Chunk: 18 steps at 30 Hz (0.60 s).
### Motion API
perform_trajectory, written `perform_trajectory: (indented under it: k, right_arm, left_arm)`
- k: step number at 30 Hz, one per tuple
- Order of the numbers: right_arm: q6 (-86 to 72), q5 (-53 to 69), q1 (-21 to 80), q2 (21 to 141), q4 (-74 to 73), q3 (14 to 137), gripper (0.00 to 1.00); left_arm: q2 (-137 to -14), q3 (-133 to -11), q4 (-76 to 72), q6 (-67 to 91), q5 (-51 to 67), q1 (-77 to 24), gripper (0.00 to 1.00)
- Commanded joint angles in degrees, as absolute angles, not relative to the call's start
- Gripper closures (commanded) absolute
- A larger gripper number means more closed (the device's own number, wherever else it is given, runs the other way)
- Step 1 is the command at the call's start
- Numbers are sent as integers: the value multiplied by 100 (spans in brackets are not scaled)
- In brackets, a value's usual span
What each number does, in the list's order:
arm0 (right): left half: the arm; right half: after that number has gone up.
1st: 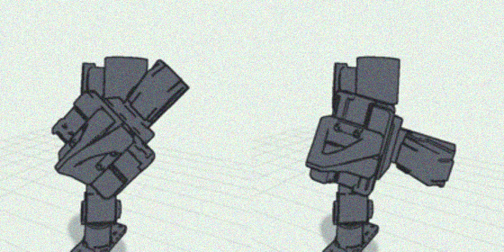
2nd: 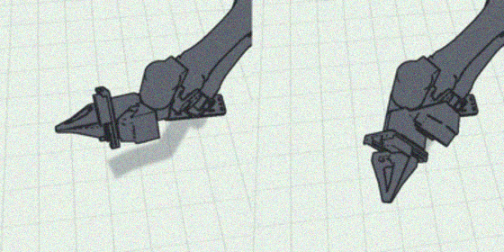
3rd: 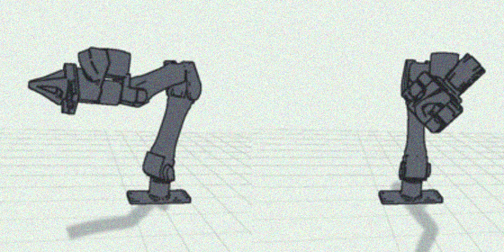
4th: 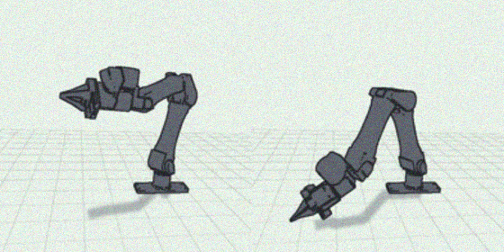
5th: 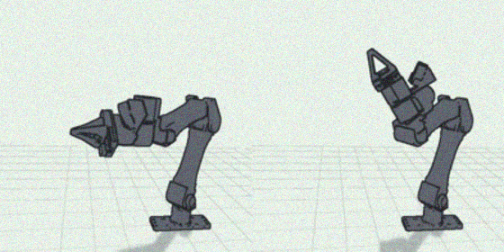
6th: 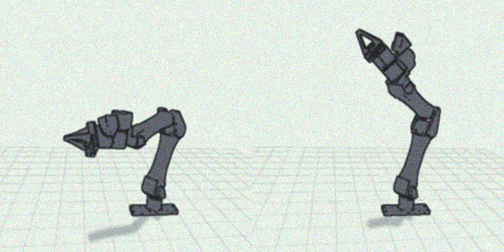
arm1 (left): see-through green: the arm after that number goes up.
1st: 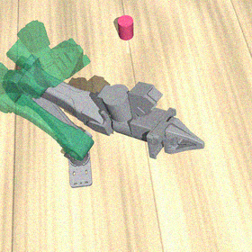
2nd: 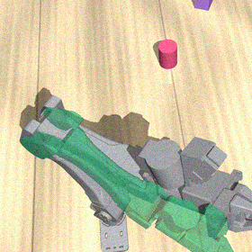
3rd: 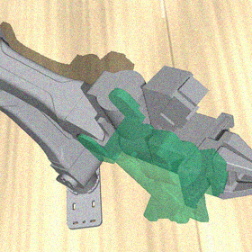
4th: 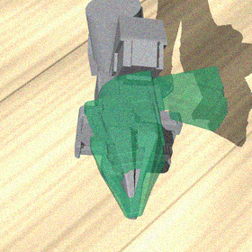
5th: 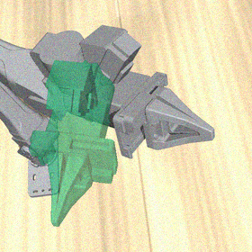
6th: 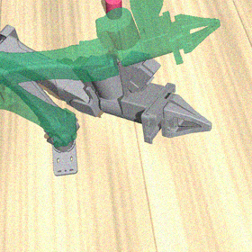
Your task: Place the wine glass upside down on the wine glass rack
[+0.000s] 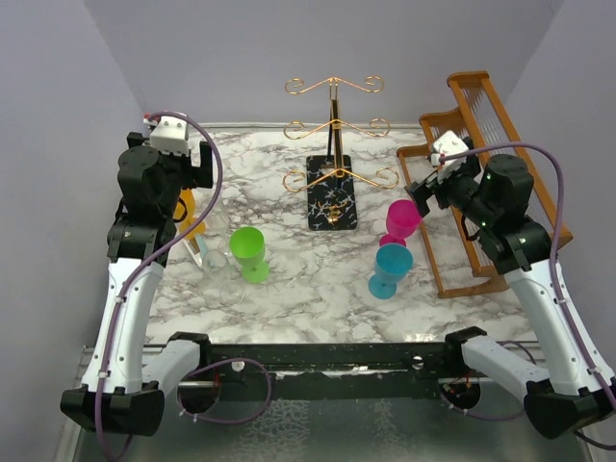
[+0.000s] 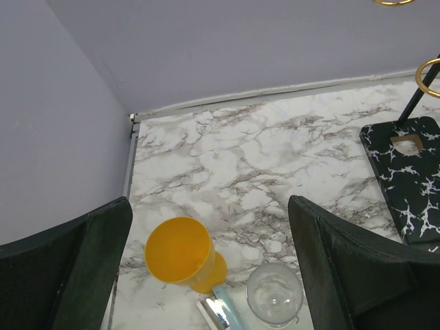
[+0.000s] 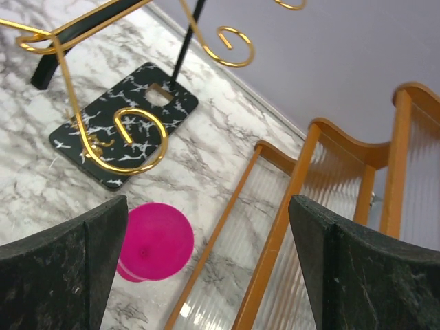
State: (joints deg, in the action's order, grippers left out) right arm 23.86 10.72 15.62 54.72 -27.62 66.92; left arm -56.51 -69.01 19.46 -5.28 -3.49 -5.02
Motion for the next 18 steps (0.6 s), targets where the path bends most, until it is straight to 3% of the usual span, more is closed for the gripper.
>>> perform_trajectory:
  k: [1,18]
  right_arm:
    - [2940,2079,1600,5559,-3283,6884,1]
    - [4192,3624,1600,5315,-4818,6646,0]
  left_arm:
    - [-5731,-7185,2030,-621,-22,-535,1]
    - [-6035,-7228,2260,-830,1045,-535,1]
